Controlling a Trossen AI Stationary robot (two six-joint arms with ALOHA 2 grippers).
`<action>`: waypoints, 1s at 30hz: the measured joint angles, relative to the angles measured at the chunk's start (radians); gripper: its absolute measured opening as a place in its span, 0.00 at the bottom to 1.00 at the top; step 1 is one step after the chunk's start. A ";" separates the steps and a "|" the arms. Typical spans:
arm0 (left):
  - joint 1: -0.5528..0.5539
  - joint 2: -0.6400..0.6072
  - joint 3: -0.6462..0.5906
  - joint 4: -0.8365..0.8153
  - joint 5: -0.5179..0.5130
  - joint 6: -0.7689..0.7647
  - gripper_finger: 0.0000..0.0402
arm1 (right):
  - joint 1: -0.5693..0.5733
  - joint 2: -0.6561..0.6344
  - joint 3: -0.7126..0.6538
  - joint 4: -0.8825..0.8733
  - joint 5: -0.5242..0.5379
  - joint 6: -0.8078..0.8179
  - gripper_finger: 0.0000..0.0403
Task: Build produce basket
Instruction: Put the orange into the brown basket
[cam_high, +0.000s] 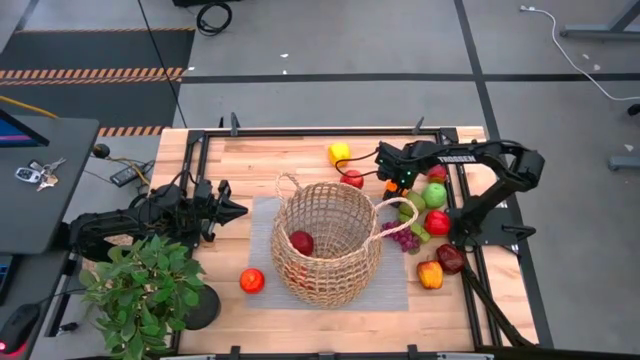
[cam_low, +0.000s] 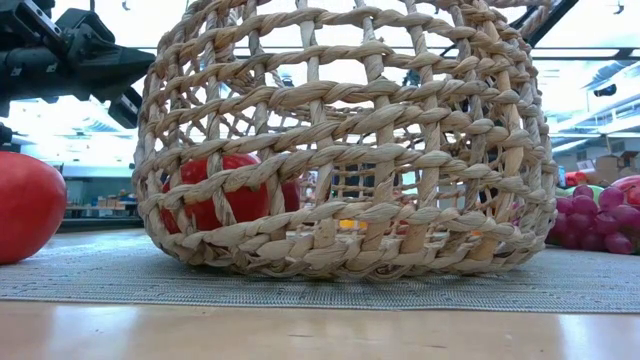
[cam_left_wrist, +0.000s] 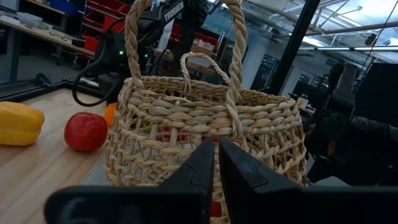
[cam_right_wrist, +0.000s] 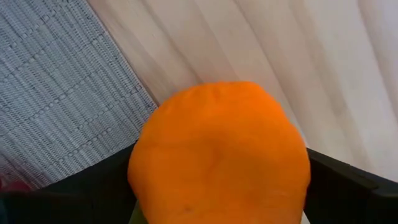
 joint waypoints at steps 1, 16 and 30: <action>0.000 0.000 0.000 0.000 0.000 0.000 0.08 | 0.000 -0.004 0.000 -0.002 0.000 0.000 0.90; 0.000 0.000 0.000 0.000 0.000 0.000 0.08 | -0.020 -0.012 0.072 -0.067 -0.004 0.000 0.80; 0.000 0.000 0.000 0.000 0.000 0.000 0.07 | -0.010 -0.020 0.403 -0.243 -0.004 -0.019 0.80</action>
